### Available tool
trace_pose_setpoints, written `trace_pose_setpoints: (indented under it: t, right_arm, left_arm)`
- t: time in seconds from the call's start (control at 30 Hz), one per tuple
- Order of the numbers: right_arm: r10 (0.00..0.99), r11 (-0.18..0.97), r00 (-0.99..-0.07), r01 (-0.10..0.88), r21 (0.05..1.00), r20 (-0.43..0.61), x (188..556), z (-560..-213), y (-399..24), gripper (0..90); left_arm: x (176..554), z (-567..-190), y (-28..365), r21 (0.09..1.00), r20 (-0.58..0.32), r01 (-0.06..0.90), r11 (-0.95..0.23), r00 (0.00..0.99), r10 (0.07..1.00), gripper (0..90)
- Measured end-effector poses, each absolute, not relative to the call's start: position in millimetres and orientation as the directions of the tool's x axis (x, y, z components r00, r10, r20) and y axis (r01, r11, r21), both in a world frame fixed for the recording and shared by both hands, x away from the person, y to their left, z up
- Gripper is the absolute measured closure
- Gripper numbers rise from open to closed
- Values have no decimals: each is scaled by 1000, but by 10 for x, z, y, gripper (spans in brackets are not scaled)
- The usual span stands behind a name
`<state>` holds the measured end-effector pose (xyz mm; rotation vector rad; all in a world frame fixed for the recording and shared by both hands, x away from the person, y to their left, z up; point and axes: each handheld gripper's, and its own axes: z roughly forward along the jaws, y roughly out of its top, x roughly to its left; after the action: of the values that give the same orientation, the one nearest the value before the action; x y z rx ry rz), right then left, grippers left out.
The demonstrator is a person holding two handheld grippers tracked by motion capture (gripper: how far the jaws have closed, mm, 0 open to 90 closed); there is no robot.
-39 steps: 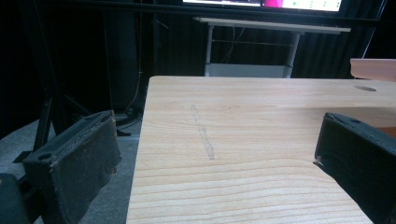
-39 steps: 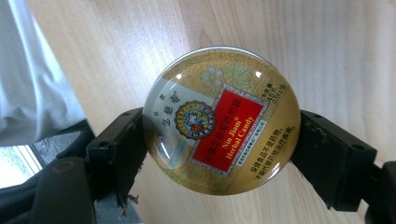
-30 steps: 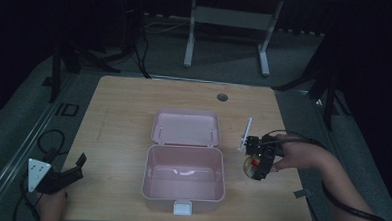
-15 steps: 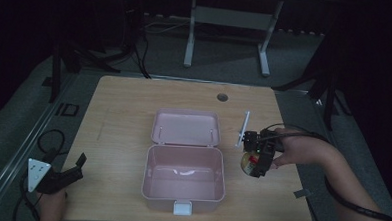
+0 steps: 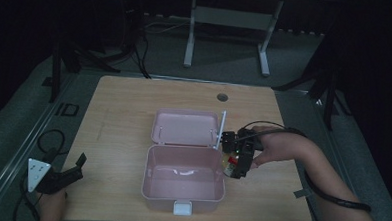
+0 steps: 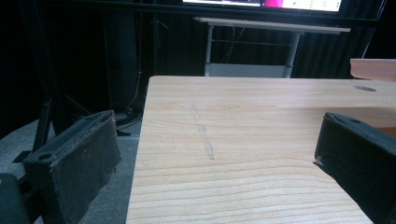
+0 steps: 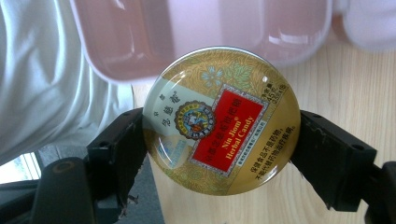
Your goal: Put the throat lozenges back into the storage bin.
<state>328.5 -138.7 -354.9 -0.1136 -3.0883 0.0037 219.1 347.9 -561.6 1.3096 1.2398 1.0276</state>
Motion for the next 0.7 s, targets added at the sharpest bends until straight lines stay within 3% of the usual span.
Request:
trace_pose_setpoints:
  t: [0.37,0.7]
  right_arm:
    - [-30,1000,-996,-30,2,86,3185,-3630,-913,206]
    - [-67,998,-994,-67,5,87,3143,-3691,-726,206]
  left_arm:
    - [2192,-5616,3481,991,-62,126,48,109,992,4]
    - [2191,-5616,3483,991,-62,126,48,111,992,4]
